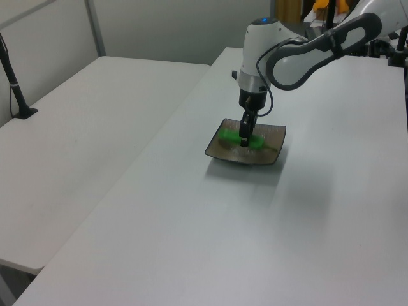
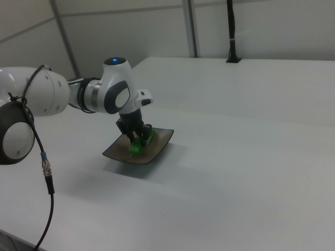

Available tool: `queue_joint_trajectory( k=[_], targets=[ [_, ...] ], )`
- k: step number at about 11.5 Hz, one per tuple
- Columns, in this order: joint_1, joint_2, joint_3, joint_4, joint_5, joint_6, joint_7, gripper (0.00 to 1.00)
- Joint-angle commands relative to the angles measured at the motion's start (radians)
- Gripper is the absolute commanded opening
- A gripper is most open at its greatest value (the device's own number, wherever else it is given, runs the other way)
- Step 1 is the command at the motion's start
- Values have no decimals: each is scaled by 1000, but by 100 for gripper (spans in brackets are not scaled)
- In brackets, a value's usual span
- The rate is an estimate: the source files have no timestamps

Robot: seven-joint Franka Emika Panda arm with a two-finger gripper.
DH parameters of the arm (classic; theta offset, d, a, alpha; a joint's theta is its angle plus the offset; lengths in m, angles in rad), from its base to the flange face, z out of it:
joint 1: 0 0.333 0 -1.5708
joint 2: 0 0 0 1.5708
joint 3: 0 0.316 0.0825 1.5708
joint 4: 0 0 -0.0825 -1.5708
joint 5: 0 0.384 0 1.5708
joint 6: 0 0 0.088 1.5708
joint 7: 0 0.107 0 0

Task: Chili peppers are placed on a ceramic plate
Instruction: 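Lower the chili pepper onto the plate and open the gripper, then raise the open gripper away from the plate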

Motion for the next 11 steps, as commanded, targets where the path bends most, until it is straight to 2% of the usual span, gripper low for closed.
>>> queue_joint_trajectory(
  k=[1, 4, 7, 11],
  targets=[
    [9, 1, -7, 5, 9, 14, 5, 100],
    [14, -26, -7, 5, 6, -7, 5, 100],
    [14, -141, -8, 8, 4, -149, 5, 100],
    [17, -342, -35, 16, 9, -384, 8, 100]
  ],
)
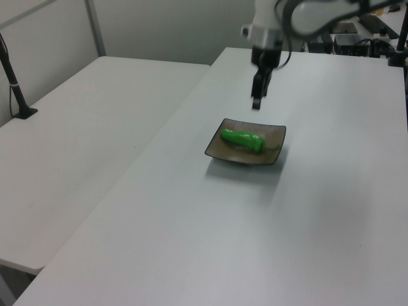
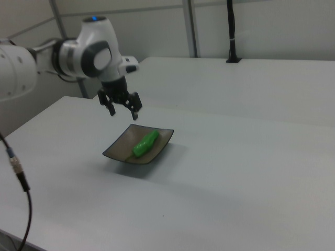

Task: Chili peppers are placed on a ceramic plate
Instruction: 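Raise the open gripper away from the plate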

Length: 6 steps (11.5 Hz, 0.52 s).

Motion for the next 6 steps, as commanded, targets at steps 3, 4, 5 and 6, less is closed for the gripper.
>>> queue_joint_trajectory(
  k=[3, 4, 5, 6],
  targets=[
    [45, -222, -53, -21, 12, -215, 9, 100],
    [63, -243, -71, -21, 12, -256, 9, 100],
    [80, -257, -86, -22, 13, -288, 11, 100],
    [86, -273, -94, -27, 15, -316, 11, 100]
  ],
)
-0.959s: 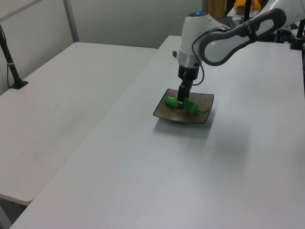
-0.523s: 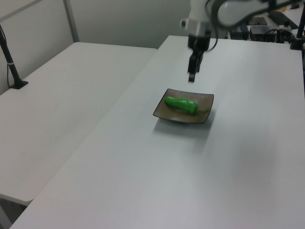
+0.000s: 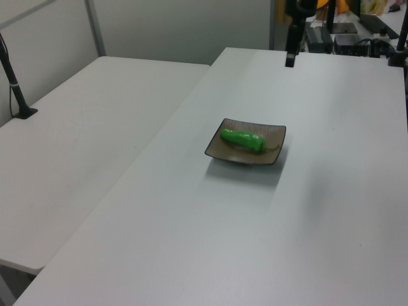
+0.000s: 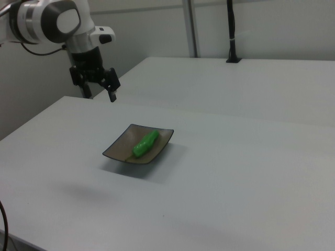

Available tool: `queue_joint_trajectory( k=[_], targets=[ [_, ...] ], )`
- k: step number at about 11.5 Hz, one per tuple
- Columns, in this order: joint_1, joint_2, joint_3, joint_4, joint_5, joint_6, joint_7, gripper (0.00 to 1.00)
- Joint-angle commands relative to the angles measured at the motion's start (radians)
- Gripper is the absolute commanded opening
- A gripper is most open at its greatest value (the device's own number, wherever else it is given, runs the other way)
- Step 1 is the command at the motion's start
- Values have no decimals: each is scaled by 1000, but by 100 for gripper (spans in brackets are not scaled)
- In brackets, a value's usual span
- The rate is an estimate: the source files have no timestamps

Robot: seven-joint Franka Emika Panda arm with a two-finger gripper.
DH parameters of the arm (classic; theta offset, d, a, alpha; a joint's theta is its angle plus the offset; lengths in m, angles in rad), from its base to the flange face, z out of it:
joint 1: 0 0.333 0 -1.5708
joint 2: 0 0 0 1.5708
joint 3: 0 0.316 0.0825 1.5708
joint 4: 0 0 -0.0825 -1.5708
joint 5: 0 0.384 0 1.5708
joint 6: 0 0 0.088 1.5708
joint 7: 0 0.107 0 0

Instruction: Chili peppers are placed on a ceramic plate

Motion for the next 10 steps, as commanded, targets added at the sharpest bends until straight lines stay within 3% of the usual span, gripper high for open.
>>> queue_joint_trajectory(
  k=[1, 4, 10],
  targets=[
    [60, -51, -55, -30, 16, -62, 11, 100],
    [103, -51, -103, -33, 18, -28, -1, 100],
    [103, -37, -103, -47, 20, 21, 6, 100]
  ],
)
